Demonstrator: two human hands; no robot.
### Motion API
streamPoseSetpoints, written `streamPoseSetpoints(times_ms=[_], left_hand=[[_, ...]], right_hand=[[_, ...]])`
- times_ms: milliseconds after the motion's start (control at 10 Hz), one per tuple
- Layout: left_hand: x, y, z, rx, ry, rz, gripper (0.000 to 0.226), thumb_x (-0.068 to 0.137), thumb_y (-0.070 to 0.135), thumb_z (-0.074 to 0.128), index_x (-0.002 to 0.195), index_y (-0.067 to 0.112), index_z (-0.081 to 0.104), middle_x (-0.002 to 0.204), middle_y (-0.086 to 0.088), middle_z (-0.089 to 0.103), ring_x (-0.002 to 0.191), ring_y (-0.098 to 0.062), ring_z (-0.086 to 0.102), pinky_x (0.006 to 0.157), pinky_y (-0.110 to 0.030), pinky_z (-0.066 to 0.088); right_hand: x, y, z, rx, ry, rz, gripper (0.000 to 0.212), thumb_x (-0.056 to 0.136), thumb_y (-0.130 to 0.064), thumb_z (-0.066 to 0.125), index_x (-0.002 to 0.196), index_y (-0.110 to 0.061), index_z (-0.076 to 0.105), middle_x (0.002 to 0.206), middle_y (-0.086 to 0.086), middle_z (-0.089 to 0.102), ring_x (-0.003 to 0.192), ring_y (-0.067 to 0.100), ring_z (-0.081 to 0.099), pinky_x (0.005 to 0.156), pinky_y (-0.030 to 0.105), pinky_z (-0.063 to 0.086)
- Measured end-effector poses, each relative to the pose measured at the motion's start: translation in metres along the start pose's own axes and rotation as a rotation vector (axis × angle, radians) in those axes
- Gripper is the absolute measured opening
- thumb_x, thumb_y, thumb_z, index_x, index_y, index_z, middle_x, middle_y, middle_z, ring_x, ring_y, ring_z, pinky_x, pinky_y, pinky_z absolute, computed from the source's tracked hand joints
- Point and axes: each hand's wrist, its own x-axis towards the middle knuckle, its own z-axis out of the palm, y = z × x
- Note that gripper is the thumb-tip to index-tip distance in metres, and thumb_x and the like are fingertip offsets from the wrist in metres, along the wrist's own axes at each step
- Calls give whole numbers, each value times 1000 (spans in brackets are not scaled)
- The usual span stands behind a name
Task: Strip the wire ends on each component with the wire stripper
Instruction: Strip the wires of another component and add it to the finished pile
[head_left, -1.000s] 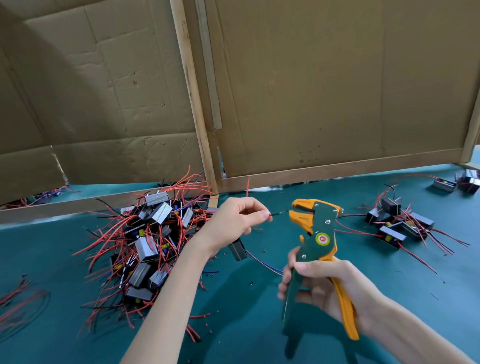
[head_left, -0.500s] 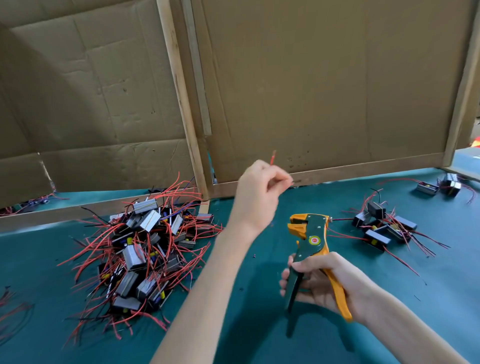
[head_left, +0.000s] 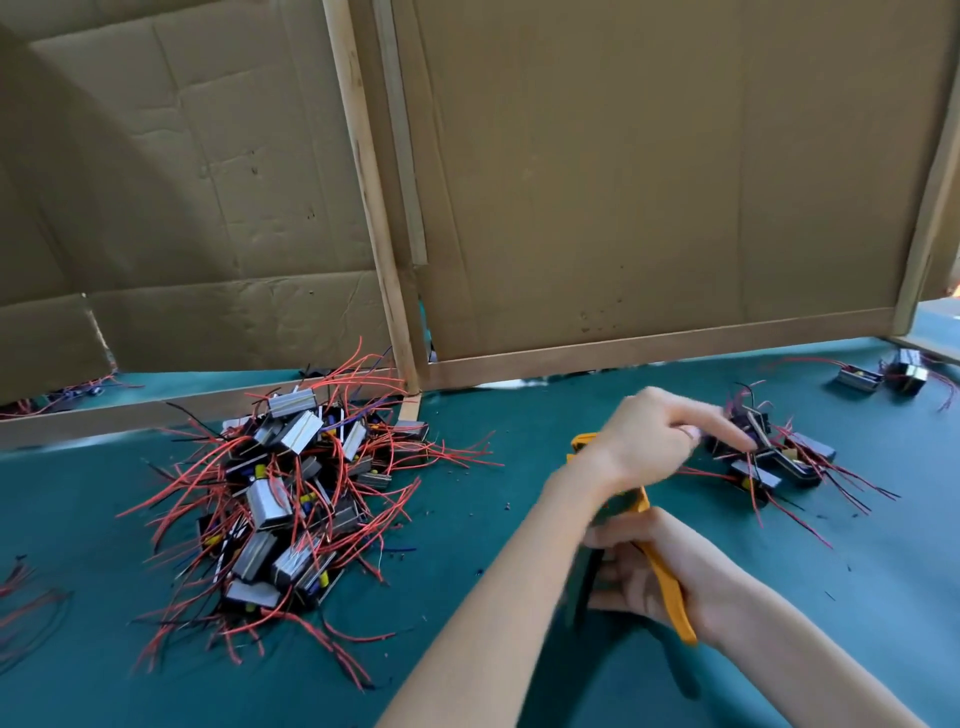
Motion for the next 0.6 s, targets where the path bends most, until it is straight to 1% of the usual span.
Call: streamPoseSetpoints(times_ms=[100,200,300,400,500,600], left_hand=[[-21,-39,-34,119,299,-67,50,77,-15,37,99,9,75,111,-9,71,108,-21,61,95,-24,44],[-42,-83,-68,344,524,-254,50,76,-17,40,108,9,69,114,-9,67,110,-26,57,98,-34,43],[-62,-123,-90,760,285,-496,48,85,-5,48,129,14,56,129,-7,57,120,-27,47,100,-38,37],[-73,-145,-91,921,64,-576,44,93,4,44,135,15,47,133,-8,53,125,-28,44,102,-40,33],[-73,-152,-89,1066,40,-530,28,96,10,47,120,19,59,118,-5,60,117,-27,50,97,-40,32],[-70,-152,-92,1045,144,-500,15,96,19,55,105,21,68,106,0,67,105,-24,56,97,-38,32]], right_hand=[[-19,-128,-16,60,199,-29,23,58,-2,66,81,2,63,77,24,66,68,36,69,62,45,60],[-34,-145,-23,34,118,-84,20,60,-3,67,79,0,62,77,23,65,68,35,68,66,46,60],[-30,-143,-20,50,149,-73,16,62,-3,66,77,-1,62,77,22,65,70,35,67,72,47,59],[-30,-148,-23,47,199,-55,13,61,-3,66,74,-1,64,77,21,65,70,35,67,71,46,60],[-28,-147,-25,63,194,-58,12,61,-3,66,73,-1,64,76,22,65,70,34,68,69,46,60],[-27,-147,-27,66,204,-54,14,62,-3,66,75,-1,63,77,22,65,70,35,68,68,46,60]])
